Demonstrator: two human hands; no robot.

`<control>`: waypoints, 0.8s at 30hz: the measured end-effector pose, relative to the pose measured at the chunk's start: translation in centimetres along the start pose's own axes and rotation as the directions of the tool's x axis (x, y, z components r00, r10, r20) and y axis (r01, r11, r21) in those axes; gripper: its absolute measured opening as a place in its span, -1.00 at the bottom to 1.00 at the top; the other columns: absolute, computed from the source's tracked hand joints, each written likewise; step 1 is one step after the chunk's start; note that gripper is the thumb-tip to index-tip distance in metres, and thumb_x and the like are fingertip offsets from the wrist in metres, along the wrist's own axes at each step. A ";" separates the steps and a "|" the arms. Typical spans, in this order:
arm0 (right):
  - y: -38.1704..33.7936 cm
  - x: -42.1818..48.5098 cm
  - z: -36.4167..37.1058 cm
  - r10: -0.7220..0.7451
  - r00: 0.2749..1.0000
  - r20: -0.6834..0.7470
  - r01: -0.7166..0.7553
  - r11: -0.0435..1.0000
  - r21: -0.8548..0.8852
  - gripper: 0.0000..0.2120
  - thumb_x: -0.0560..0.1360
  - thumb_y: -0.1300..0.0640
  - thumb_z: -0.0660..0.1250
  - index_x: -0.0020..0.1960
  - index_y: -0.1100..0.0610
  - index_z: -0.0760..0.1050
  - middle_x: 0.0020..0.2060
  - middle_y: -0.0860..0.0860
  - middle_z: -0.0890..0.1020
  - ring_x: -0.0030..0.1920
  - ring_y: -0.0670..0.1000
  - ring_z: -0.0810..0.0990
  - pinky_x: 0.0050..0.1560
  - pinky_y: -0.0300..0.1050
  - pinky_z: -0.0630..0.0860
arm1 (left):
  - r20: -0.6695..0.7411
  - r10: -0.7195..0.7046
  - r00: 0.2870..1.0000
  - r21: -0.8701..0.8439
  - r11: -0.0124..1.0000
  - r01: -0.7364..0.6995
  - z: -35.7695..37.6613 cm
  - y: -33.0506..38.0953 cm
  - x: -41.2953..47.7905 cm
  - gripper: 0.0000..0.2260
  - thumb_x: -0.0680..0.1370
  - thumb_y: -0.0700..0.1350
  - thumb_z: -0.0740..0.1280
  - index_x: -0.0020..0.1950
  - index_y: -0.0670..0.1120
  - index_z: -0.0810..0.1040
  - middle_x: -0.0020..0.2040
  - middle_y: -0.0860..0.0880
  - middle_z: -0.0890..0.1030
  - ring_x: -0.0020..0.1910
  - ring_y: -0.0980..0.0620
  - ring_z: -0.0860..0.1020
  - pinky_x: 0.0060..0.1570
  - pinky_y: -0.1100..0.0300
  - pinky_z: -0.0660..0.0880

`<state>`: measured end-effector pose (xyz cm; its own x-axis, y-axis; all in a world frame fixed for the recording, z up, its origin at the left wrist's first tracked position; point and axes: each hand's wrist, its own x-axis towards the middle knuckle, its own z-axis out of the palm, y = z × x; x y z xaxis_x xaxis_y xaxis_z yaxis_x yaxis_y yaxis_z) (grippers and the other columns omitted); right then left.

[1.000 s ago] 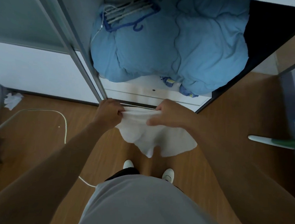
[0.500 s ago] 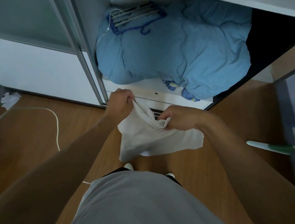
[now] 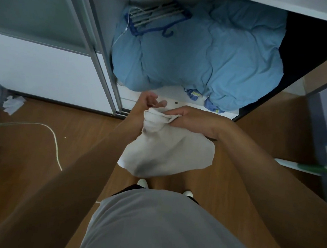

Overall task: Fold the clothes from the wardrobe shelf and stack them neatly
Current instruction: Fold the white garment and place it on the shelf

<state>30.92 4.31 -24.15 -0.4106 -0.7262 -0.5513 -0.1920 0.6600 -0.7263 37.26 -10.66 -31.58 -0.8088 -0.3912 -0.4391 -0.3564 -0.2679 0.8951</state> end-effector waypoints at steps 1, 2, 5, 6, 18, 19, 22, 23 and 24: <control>0.1 0.1 0.0 0.029 0.999 -0.020 -0.028 0.999 0.041 -0.67 0.65 0.12 0.27 0.40 0.00 0.51 0.31 0.05 0.59 0.32 0.08 0.53 0.25 -0.38 0.41 | 0.058 -0.066 0.996 -0.080 0.994 0.071 -0.5 -0.4 -0.4 -0.87 0.66 -0.18 0.22 0.18 -0.15 0.48 0.13 -0.11 0.57 0.02 -0.01 0.58 -0.10 0.27 0.57; 0.4 0.2 -0.1 0.051 0.998 -0.027 -0.049 0.996 0.074 -0.69 0.64 0.07 0.28 0.36 -0.09 0.53 0.28 -0.01 0.61 0.28 0.05 0.56 0.34 -0.19 0.43 | 0.097 -0.122 0.988 -0.108 0.985 0.132 -1.0 -1.0 -0.6 -0.82 0.68 -0.13 0.19 0.23 -0.13 0.50 0.14 -0.10 0.60 0.02 0.00 0.61 -0.18 0.29 0.59; 1.3 0.6 -0.5 0.059 0.997 -0.046 -0.054 0.992 0.113 -0.70 0.62 0.08 0.30 0.31 -0.13 0.56 0.19 -0.12 0.64 0.21 -0.04 0.59 0.32 -0.10 0.47 | 0.312 -0.193 0.930 -0.206 0.942 0.264 -2.1 -2.0 -1.2 -0.56 0.69 0.13 0.09 0.26 -0.11 0.61 0.25 -0.04 0.65 0.14 0.05 0.66 -0.04 0.26 0.60; 1.5 0.7 -0.6 0.052 0.997 -0.057 -0.044 0.991 0.128 -0.72 0.61 0.09 0.31 0.27 -0.15 0.58 0.12 -0.19 0.66 0.17 -0.10 0.61 0.24 -0.20 0.50 | 0.384 -0.182 0.905 -0.243 0.926 0.289 -2.2 -2.3 -1.3 -0.51 0.67 0.21 0.06 0.24 -0.06 0.64 0.24 -0.01 0.66 0.20 0.06 0.63 0.10 0.23 0.55; 2.4 1.4 -5.6 0.169 0.853 -0.494 0.256 0.689 0.678 -0.81 0.58 0.15 0.36 0.17 0.15 0.60 -0.04 0.07 0.74 -0.06 -0.01 0.68 -0.04 -0.20 0.62 | 0.292 -0.106 0.951 0.252 0.967 0.030 0.1 -1.2 -1.6 -0.33 0.18 0.46 0.49 0.14 0.10 0.57 0.09 0.08 0.70 0.11 0.01 0.66 0.21 -0.08 0.58; 2.8 1.3 -6.1 0.228 0.843 -0.487 0.266 0.609 0.747 -0.76 0.59 0.06 0.35 0.22 0.13 0.57 0.03 0.08 0.73 -0.01 0.01 0.67 -0.11 -0.18 0.62 | 0.248 -0.089 0.965 0.183 0.982 0.044 0.2 -1.0 -1.3 -0.42 0.27 0.41 0.49 0.13 0.10 0.57 0.07 0.08 0.71 0.09 0.01 0.67 0.21 -0.09 0.58; 5.3 0.9 -6.0 0.362 0.828 -0.428 0.146 0.598 0.788 -0.49 0.57 -0.25 0.27 0.37 0.05 0.46 0.19 0.03 0.66 0.12 -0.03 0.67 -0.10 -0.11 0.57 | 0.183 -0.064 0.981 -0.022 0.997 0.069 -0.1 0.1 -0.4 -0.67 0.47 0.20 0.47 0.11 0.05 0.60 0.02 0.06 0.74 0.02 0.03 0.70 0.17 -0.05 0.60; 6.5 0.7 -5.0 0.408 0.827 -0.387 0.089 0.586 0.806 -0.42 0.54 -0.32 0.25 0.39 0.04 0.43 0.21 0.03 0.65 0.13 -0.02 0.66 -0.03 -0.05 0.56 | 0.154 -0.067 0.986 -0.062 0.995 0.077 -0.2 0.5 -0.1 -0.69 0.48 0.19 0.47 0.10 0.03 0.60 0.01 0.05 0.74 0.01 0.03 0.71 0.14 -0.03 0.61; 7.6 0.5 -3.8 0.443 0.833 -0.332 0.045 0.543 0.838 -0.36 0.50 -0.37 0.25 0.39 0.05 0.41 0.21 0.06 0.65 0.13 0.01 0.66 -0.01 -0.01 0.56 | 0.120 -0.075 0.990 -0.087 0.993 0.085 -0.2 1.0 0.1 -0.68 0.48 0.19 0.46 0.10 0.02 0.60 0.00 0.04 0.74 0.00 0.02 0.71 0.11 -0.03 0.62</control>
<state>25.91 9.71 -28.41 -0.7226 -0.2490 -0.6448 0.6245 0.1648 -0.7635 36.88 -11.14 -30.76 -0.8300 -0.2620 -0.4923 -0.3821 -0.3758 0.8443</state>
